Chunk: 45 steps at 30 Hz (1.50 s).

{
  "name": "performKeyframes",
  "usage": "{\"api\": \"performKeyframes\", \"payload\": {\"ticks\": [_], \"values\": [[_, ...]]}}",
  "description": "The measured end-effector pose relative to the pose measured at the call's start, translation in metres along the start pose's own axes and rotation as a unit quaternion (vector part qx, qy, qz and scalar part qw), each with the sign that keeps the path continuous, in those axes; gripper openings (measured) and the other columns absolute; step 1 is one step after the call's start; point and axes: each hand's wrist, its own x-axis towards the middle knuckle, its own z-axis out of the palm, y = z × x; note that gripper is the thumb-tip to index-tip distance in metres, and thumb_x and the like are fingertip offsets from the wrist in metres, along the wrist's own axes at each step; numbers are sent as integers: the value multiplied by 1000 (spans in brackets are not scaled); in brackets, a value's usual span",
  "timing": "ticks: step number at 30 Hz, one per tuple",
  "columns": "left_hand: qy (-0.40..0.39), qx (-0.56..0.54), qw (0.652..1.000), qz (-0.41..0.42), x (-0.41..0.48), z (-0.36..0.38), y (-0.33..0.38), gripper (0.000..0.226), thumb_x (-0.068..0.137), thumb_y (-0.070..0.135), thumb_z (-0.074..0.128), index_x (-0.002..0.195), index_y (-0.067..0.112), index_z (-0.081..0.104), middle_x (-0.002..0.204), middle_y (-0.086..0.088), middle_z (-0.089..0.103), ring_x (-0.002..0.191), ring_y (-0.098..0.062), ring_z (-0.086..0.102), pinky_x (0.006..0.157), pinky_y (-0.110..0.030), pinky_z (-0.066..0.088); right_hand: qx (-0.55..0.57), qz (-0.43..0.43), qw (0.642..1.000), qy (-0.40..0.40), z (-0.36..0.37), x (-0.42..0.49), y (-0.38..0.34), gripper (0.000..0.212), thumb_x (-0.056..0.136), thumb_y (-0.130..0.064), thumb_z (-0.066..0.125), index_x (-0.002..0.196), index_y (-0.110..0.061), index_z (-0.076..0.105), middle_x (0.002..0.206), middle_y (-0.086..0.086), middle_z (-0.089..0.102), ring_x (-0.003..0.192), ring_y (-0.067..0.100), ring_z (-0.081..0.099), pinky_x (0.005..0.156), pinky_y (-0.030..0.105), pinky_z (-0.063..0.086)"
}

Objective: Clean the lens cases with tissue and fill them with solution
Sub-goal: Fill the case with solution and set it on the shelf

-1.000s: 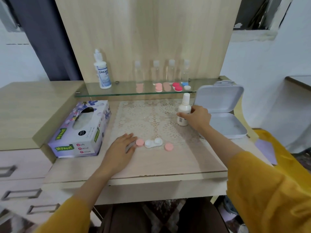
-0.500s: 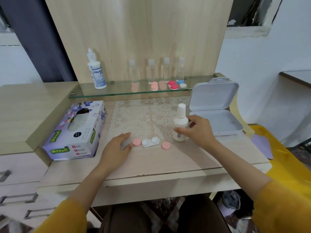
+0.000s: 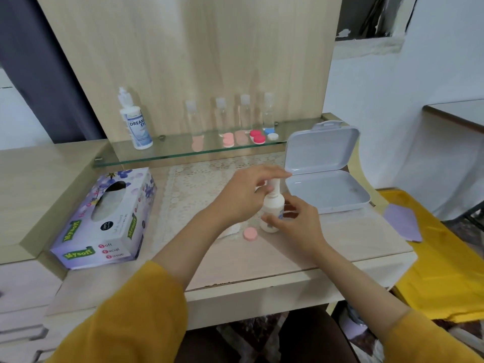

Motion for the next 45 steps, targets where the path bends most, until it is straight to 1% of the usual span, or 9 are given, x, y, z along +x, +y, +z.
{"api": "performKeyframes", "payload": {"ticks": [5,8,11,14,20,25,33,38,45], "values": [[36,65,994,-76,18,0,3,15,78,30,71,85,18,68,85,4,64,67,-3,51,66,-23,42,12,1,1000,-8,-1,-2,2,37,66,-21,81,100,-22,66,92,-2,68,87,12,62,79,27,51],[39,78,992,-95,21,-3,4,24,79,45,65,85,21,64,86,9,63,70,-3,51,67,-21,42,14,1,1000,-11,-2,-1,3,40,66,-22,81,103,-21,66,92,-3,68,86,13,62,77,29,52],[-31,-3,998,-62,17,-10,3,24,92,17,53,113,23,63,116,10,61,97,-3,56,83,-8,42,22,1,1000,-9,-2,-1,5,41,66,-23,81,104,-23,66,92,-3,68,84,13,62,77,32,53],[-64,17,997,-28,12,-11,-3,38,89,-4,50,114,21,65,110,11,59,101,-3,55,92,-12,43,20,-2,1000,-9,-2,-1,5,42,66,-22,81,105,-23,66,92,-4,67,83,12,62,76,31,54],[7,85,996,-28,17,-6,-4,13,78,22,70,90,18,68,87,7,63,72,-5,55,73,-24,47,17,-3,1000,-9,0,-2,9,44,65,-26,81,106,-21,67,93,-3,68,84,12,62,78,35,53],[60,146,986,-52,21,-1,1,29,71,46,72,75,21,59,70,11,57,69,-10,55,64,-31,45,14,1,1000,-1,0,-2,10,44,65,-26,81,106,-19,67,92,-4,68,83,12,62,77,35,53],[162,40,984,-60,19,-8,7,24,71,37,75,76,19,60,68,11,58,62,-4,52,64,-21,47,19,-5,1000,1,1,-3,9,48,65,-21,81,109,-19,64,96,-4,67,84,9,62,75,28,52],[191,9,973,-132,-14,-27,-20,14,74,24,75,72,26,61,69,12,61,63,-1,54,61,-10,43,31,-7,999,-5,0,-5,8,48,66,-14,81,109,-22,61,94,-10,64,87,3,60,76,18,50],[208,46,941,-263,-86,-33,-93,18,79,11,69,98,10,68,94,-1,64,72,-1,54,61,-2,39,37,-5,999,3,3,-7,6,43,66,-15,81,104,-19,61,90,-17,62,84,-6,58,68,4,45]]}}
